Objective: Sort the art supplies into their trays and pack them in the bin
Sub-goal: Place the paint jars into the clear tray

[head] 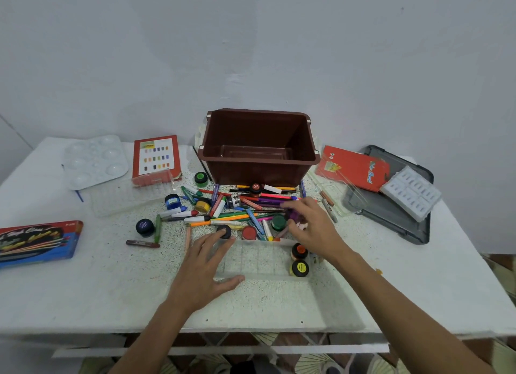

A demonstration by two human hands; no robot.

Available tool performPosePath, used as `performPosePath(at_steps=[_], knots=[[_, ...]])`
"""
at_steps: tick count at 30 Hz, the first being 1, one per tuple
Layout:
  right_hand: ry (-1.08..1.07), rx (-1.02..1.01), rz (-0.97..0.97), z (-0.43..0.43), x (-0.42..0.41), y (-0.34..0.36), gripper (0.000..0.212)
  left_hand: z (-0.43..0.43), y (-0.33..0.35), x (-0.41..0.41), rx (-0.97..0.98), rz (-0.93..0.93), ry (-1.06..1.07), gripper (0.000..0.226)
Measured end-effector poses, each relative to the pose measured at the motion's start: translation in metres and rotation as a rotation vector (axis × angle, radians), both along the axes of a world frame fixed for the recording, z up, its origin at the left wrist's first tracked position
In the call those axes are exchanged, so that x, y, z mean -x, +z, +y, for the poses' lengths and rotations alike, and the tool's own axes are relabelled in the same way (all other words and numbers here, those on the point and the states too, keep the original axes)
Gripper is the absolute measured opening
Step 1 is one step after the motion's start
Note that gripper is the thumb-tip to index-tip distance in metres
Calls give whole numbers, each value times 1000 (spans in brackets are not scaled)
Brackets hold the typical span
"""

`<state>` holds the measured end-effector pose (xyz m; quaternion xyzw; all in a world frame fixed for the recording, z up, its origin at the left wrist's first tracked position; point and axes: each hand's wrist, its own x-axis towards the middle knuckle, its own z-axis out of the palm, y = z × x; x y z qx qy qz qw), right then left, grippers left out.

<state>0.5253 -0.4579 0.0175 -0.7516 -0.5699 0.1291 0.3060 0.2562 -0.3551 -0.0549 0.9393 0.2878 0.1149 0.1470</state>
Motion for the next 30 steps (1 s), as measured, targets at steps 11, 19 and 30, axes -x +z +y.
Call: performPosePath(at_steps=[11, 19, 30], knots=[[81, -29, -123, -41, 31, -31, 18, 0, -3, 0, -11, 23, 7, 84], [70, -100, -290, -44, 34, -54, 12, 0, -2, 0, -2, 5, 0, 83], [-1, -73, -168, -25, 31, -36, 15, 0, -1, 1, -5, 2, 3, 82]])
